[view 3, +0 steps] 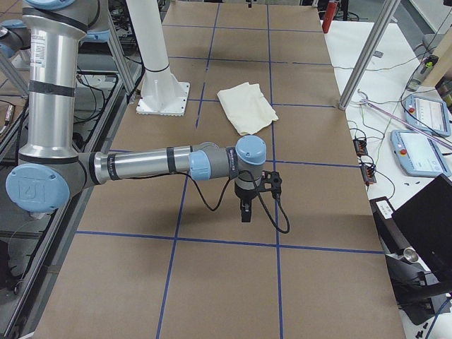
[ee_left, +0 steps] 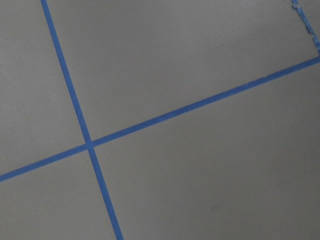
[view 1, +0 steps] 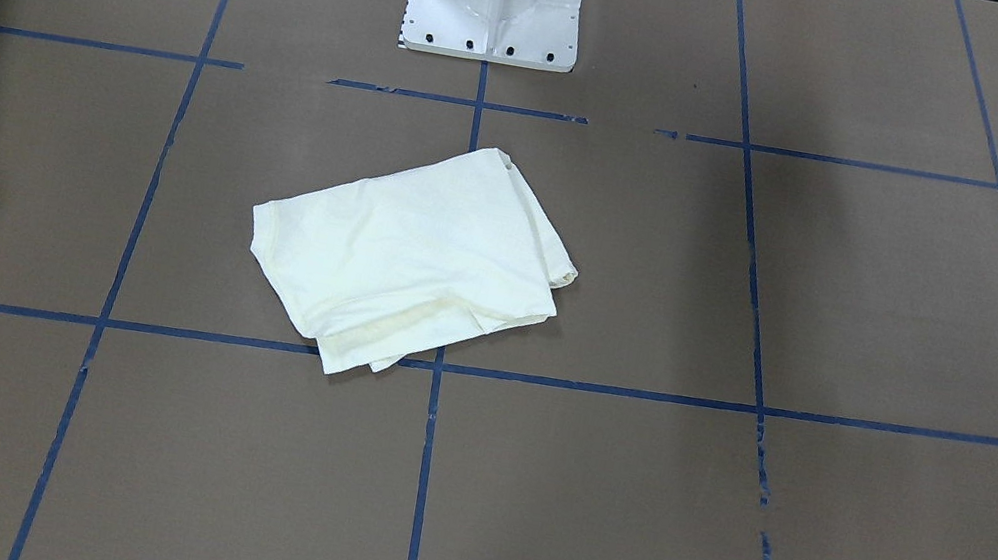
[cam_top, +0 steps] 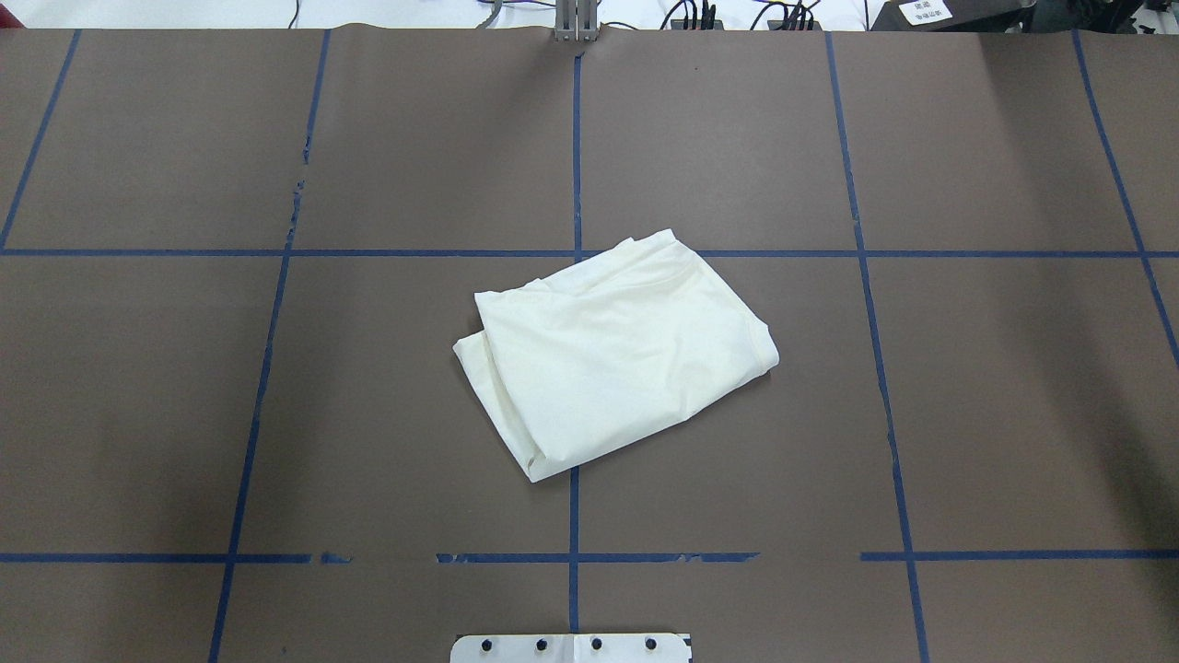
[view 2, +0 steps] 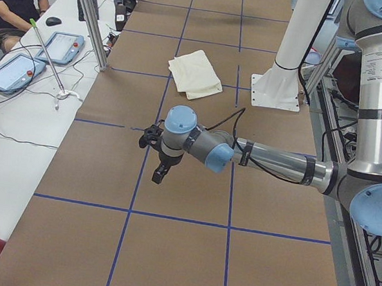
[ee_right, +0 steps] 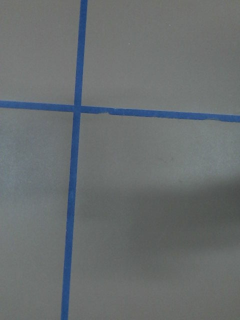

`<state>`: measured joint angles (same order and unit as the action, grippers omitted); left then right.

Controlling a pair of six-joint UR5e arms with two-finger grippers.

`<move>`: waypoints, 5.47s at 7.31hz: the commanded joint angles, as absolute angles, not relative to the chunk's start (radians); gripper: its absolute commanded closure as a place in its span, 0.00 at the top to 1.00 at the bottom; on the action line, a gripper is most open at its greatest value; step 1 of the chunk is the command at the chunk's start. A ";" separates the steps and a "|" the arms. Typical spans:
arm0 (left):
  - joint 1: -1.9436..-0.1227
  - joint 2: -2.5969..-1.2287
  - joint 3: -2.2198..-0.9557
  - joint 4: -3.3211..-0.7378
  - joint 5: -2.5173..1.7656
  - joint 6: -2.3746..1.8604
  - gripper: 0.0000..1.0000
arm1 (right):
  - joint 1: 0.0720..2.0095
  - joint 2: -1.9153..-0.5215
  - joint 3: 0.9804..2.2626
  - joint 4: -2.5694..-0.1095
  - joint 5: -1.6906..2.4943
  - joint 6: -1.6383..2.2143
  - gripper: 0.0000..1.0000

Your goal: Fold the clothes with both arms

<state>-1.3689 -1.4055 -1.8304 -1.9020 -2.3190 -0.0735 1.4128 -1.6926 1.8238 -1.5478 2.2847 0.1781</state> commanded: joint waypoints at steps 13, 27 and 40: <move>-1.397 -1.388 -1.808 -1.905 -2.338 -0.074 1.00 | 1.417 -1.660 1.806 -1.566 2.347 0.190 1.00; -1.407 -1.465 -1.790 -1.769 -2.341 -0.172 1.00 | 1.436 -1.697 1.792 -1.578 2.287 0.078 1.00; -1.451 -1.459 -1.750 -1.753 -2.375 -0.061 1.00 | 1.437 -1.712 1.789 -1.585 2.290 0.066 1.00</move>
